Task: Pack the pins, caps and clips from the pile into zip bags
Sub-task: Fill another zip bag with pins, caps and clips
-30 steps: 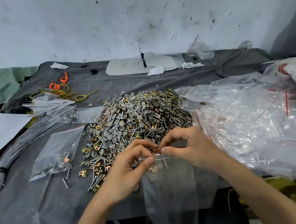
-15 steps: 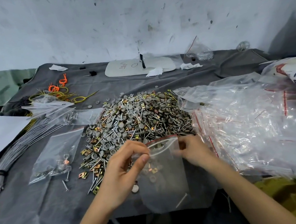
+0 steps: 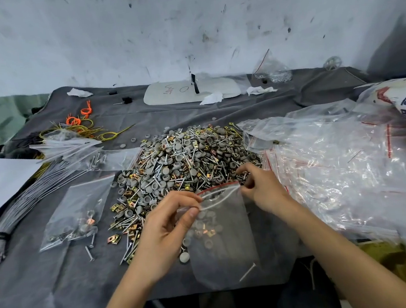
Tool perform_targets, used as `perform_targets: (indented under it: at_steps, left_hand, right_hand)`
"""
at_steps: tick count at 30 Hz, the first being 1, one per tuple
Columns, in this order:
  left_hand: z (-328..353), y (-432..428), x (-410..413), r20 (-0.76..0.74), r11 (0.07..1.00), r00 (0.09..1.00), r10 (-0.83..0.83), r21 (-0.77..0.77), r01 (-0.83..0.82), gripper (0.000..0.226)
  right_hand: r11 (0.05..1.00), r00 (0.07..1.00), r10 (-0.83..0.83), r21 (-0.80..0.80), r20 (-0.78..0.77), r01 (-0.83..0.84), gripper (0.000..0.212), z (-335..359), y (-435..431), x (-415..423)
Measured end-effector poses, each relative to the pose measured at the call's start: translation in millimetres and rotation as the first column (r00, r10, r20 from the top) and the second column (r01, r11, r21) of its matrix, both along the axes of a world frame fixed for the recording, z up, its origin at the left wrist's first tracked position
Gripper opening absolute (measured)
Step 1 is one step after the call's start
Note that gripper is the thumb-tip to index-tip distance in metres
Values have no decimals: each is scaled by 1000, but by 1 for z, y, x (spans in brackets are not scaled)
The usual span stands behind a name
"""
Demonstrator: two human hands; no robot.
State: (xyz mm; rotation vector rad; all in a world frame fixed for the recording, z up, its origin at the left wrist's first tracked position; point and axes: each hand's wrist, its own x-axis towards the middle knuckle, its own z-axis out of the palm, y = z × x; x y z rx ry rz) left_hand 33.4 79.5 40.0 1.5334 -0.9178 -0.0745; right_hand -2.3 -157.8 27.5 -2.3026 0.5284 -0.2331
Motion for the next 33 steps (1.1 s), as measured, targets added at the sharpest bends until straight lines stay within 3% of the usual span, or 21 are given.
perform_targets:
  at_steps: [2, 6, 9, 15, 18, 22, 26, 29, 33]
  left_hand:
    - [1, 0, 1, 6, 1000, 1000, -1, 7, 1, 11]
    - [4, -1, -1, 17, 998, 999, -43, 39, 42, 11]
    - [5, -5, -4, 46, 994, 995, -92, 69, 89, 15]
    - [10, -8, -5, 68, 994, 993, -99, 41, 97, 11]
    - [14, -5, -6, 61, 997, 995, -79, 32, 77, 20]
    - [17, 3, -7, 40, 998, 998, -54, 14, 53, 17]
    - [19, 9, -11, 30, 999, 999, -40, 4, 40, 17]
    - [17, 12, -10, 18, 999, 999, -35, -12, 35, 10]
    - [15, 16, -10, -11, 999, 999, -32, -35, 31, 13]
  right_hand:
    - [995, 1000, -10, 100, 21, 8, 25, 5, -2, -5]
    - [928, 958, -36, 365, 286, -74, 22, 42, 6, -19]
    - [908, 898, 124, 316, 422, -274, 23, 72, 27, -31]
    - [907, 862, 383, 42, 332, -419, 12, 85, 51, -43]
    - [929, 881, 299, 99, 366, -356, 13, 86, 46, -40]
    - [952, 893, 21, 263, 450, -155, 18, 69, 27, -26]
    - [992, 990, -68, 112, 121, 54, 9, 24, 10, -2]
    - [997, 995, -75, -18, -72, 74, 10, -7, 13, 10]
    - [992, 980, -125, 38, 154, 121, 10, -15, 24, 19]
